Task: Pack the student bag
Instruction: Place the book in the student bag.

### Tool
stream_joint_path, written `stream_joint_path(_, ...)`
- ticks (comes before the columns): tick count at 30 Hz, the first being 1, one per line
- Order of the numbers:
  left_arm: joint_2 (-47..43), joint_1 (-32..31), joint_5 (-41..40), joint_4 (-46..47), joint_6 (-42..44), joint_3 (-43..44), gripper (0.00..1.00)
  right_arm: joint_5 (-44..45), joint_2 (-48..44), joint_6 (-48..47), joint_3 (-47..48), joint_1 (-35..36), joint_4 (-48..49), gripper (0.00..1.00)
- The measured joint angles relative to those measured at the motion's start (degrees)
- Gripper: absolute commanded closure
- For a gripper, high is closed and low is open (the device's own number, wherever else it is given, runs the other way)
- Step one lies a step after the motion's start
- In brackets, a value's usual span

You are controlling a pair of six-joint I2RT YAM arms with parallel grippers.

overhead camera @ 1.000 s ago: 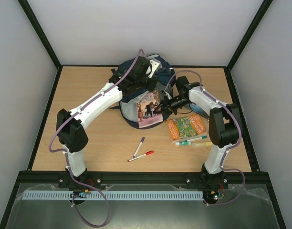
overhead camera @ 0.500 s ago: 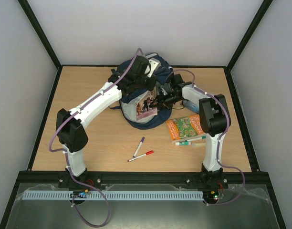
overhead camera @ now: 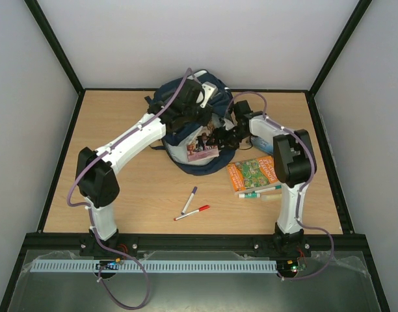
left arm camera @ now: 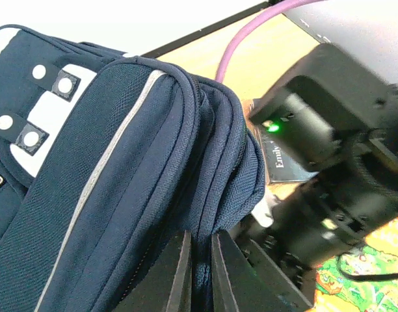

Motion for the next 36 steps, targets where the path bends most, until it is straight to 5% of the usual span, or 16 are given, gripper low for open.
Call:
stream_joint_path(16,-1.9,1.7,2.7,0.9,-0.9,-2.3,0.97,13.4,-24.4,-25.2,-20.1,4.1,2.7,0.69)
stream_joint_path(23,-1.9,2.7,5.7,1.0,-1.8,-2.3,0.98,22.6,-29.6,-43.7,-24.4,16.3,6.8,0.69)
stream_joint_path(36,-1.9,3.4,9.0,1.0,-2.8,-2.3,0.97,37.4,-25.8,-61.6,-24.0,21.3,14.1,0.59)
